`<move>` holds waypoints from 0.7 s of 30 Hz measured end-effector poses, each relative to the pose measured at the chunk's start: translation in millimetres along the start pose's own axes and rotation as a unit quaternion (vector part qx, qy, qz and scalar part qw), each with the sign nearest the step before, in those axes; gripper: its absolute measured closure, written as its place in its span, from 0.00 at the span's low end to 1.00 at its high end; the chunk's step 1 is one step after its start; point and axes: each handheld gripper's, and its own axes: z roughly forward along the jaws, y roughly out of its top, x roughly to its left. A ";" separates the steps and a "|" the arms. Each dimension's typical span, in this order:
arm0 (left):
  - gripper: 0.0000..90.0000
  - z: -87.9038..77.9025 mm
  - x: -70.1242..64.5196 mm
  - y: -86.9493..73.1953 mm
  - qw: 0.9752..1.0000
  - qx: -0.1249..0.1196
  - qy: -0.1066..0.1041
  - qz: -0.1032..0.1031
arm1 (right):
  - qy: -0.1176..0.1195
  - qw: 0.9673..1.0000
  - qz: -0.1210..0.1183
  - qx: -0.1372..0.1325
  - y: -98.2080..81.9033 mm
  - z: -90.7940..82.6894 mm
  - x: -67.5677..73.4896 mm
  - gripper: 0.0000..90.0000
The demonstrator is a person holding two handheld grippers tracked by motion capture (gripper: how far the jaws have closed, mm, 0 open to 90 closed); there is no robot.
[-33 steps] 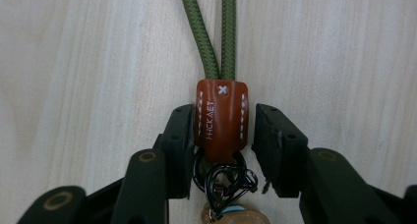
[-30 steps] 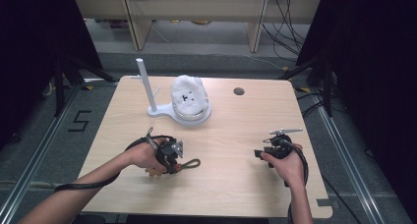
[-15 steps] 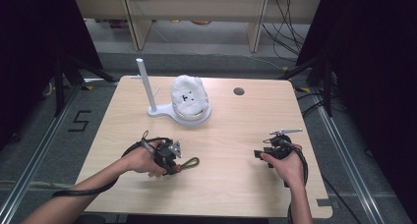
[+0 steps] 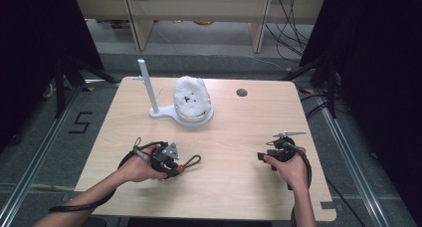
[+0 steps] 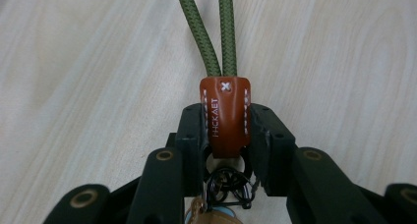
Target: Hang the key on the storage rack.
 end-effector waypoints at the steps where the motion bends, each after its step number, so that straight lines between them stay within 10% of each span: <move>1: 0.76 -3.6 1.1 -1.2 1.000 -0.006 0.005 0.003 | 0.002 1.000 0.000 0.005 0.2 -0.7 0.1 0.58; 8: 0.76 -18.0 2.8 -13.5 0.998 -0.062 0.023 -0.016 | -0.022 1.000 -0.007 -0.001 -0.3 -1.5 -0.7 0.58; 11: 0.76 -19.4 -1.3 -20.2 0.991 -0.118 0.039 -0.057 | -0.009 1.000 0.003 -0.002 -0.5 -1.5 0.4 0.58; 21: 0.76 -31.3 -1.9 -30.7 0.969 -0.216 0.066 -0.103 | -0.018 1.000 0.004 0.007 -0.3 -2.9 0.7 0.58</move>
